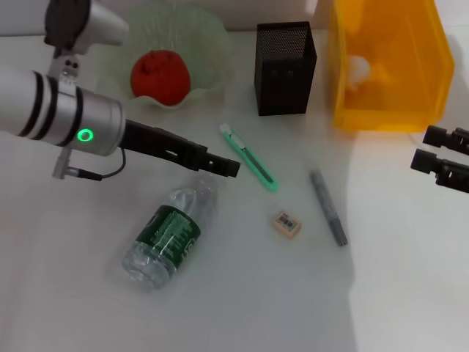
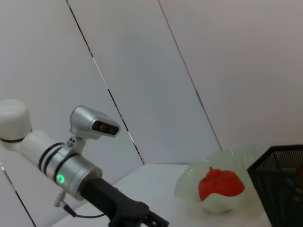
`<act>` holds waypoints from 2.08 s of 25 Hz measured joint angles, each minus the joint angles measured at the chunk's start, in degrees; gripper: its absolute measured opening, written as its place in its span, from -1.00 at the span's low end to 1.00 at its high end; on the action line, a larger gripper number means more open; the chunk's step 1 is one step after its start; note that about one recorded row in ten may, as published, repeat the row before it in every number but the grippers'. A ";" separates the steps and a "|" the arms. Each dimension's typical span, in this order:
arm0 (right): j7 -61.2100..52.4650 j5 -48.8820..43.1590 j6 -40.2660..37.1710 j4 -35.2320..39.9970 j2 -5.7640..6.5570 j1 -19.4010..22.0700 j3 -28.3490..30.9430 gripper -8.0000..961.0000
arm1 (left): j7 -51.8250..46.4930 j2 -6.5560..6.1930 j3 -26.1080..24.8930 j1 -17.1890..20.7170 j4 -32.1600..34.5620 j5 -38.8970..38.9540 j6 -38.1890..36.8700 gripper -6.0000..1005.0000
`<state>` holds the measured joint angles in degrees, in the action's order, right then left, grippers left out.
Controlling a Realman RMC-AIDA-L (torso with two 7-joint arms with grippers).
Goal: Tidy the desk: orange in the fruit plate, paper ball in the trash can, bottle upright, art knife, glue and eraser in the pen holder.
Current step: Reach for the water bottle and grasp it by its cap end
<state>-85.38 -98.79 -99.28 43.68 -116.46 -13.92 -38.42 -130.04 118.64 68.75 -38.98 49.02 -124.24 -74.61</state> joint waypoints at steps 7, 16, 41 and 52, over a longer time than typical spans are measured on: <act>4.40 -1.58 -0.93 -5.36 -0.32 0.21 0.05 0.53 | -5.62 0.15 7.02 -0.66 0.61 -1.42 6.76 0.64; 6.62 -1.59 -0.73 -8.26 -0.60 0.32 0.12 0.53 | -16.84 0.39 15.45 -1.18 5.45 -10.88 9.49 0.64; 7.17 -1.22 0.34 -9.49 -0.74 0.28 0.82 0.53 | -19.20 0.54 22.08 -2.49 6.28 -12.60 10.82 0.07; 7.15 -1.02 0.33 -9.49 -0.74 0.62 2.71 0.53 | -19.33 0.30 20.59 0.82 11.33 -12.16 8.45 -0.07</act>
<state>-78.23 -99.81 -98.94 34.19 -117.20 -13.30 -35.71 -149.37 118.94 89.34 -38.16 60.35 -136.40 -66.17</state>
